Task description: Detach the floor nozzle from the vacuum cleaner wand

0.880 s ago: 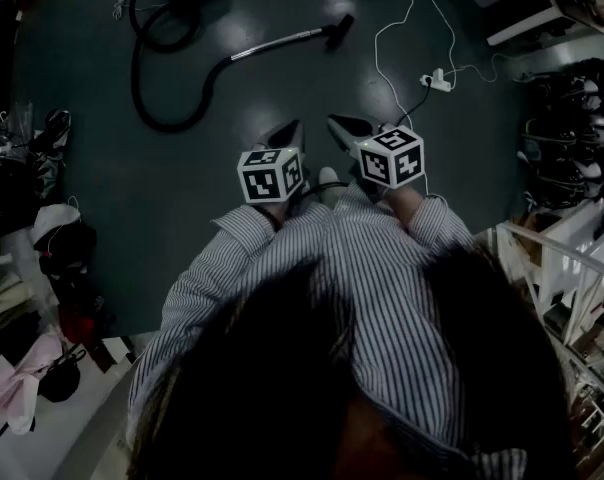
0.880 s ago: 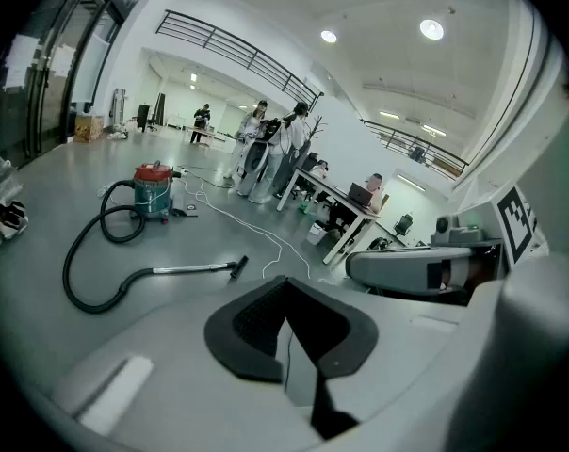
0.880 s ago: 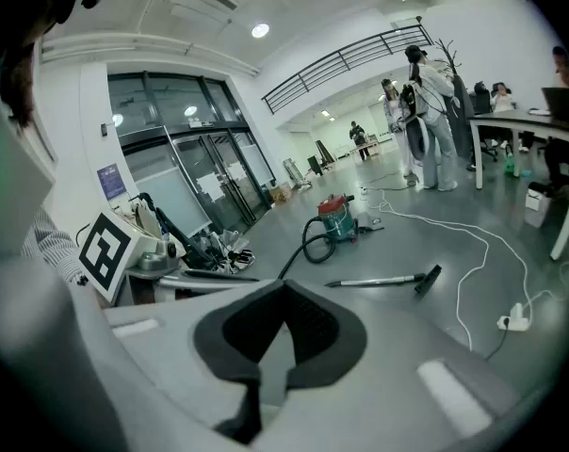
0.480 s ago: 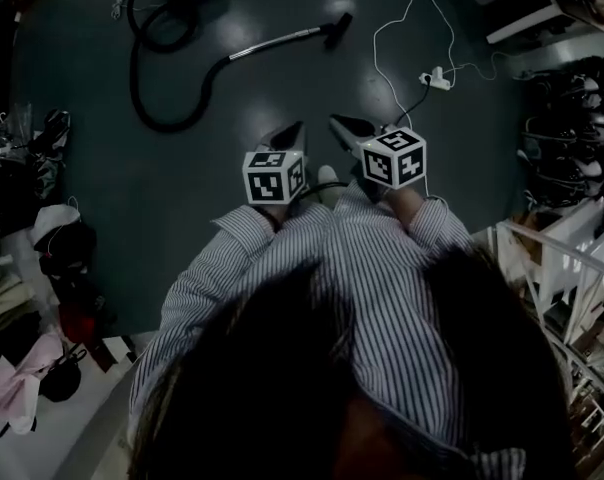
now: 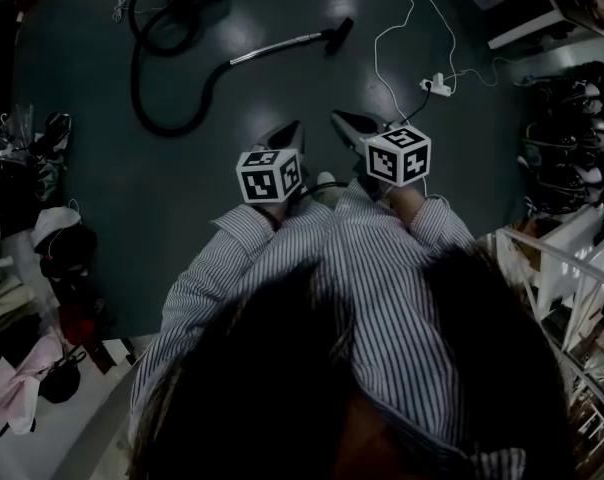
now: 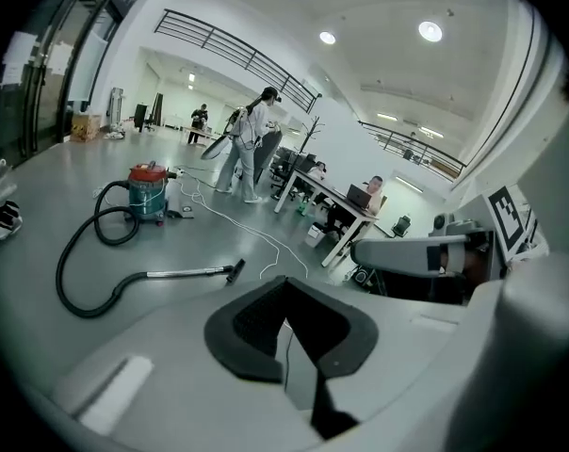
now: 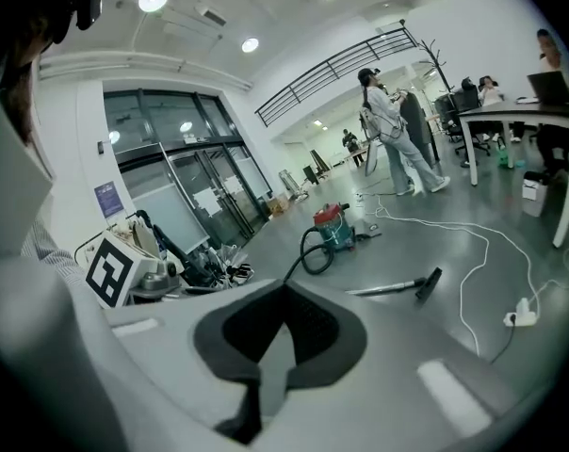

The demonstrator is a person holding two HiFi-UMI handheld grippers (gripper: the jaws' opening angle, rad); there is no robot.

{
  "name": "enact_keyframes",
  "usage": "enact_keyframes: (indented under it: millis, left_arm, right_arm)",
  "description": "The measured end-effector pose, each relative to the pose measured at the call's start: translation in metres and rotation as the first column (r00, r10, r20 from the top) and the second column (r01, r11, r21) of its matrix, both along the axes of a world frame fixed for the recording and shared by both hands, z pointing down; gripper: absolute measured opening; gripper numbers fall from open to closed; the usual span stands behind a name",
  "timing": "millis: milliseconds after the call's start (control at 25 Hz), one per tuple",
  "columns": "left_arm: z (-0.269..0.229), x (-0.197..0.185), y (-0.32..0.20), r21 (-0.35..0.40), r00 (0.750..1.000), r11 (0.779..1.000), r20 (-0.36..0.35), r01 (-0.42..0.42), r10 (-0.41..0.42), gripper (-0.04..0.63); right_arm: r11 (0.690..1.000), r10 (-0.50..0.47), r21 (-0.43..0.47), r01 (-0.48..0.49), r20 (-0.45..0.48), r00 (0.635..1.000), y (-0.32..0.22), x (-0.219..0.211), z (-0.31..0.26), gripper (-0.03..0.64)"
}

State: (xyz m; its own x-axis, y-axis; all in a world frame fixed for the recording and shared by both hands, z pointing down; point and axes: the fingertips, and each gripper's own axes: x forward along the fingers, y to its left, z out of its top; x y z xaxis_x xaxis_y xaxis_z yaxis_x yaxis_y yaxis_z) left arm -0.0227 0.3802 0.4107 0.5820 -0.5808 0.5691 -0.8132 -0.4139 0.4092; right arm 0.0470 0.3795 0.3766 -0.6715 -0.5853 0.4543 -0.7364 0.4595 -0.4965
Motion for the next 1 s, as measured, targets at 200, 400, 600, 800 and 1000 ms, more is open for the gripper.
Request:
enact_keyframes:
  millis: [200, 400, 600, 800, 1000]
  left_arm:
    - [0.001, 0.011, -0.025, 0.011, 1.000, 1.000, -0.008, 0.024, -0.024, 0.006]
    - [0.010, 0.030, -0.043, 0.024, 0.999, 0.998, 0.006, 0.051, -0.051, 0.006]
    - [0.013, 0.040, -0.066, -0.012, 0.998, 0.999, -0.041, 0.049, -0.049, 0.006]
    - [0.027, 0.039, -0.110, -0.031, 0.997, 0.998, -0.063, 0.047, -0.049, 0.006]
    - [0.033, 0.024, -0.184, -0.019, 0.999, 1.000, -0.036, -0.018, 0.017, 0.006]
  right_arm:
    - [1.000, -0.021, 0.022, 0.022, -0.020, 1.000, -0.019, 0.016, 0.002, 0.002]
    - [0.999, -0.012, 0.036, 0.013, -0.018, 1.000, -0.041, 0.039, 0.005, 0.002]
    - [1.000, -0.028, -0.002, 0.028, -0.039, 0.999, -0.059, 0.048, 0.017, 0.002]
    - [0.999, -0.051, -0.021, 0.050, -0.053, 0.997, -0.099, 0.041, 0.029, 0.002]
    - [1.000, -0.022, -0.020, 0.022, -0.039, 0.999, -0.176, 0.021, 0.035, 0.002]
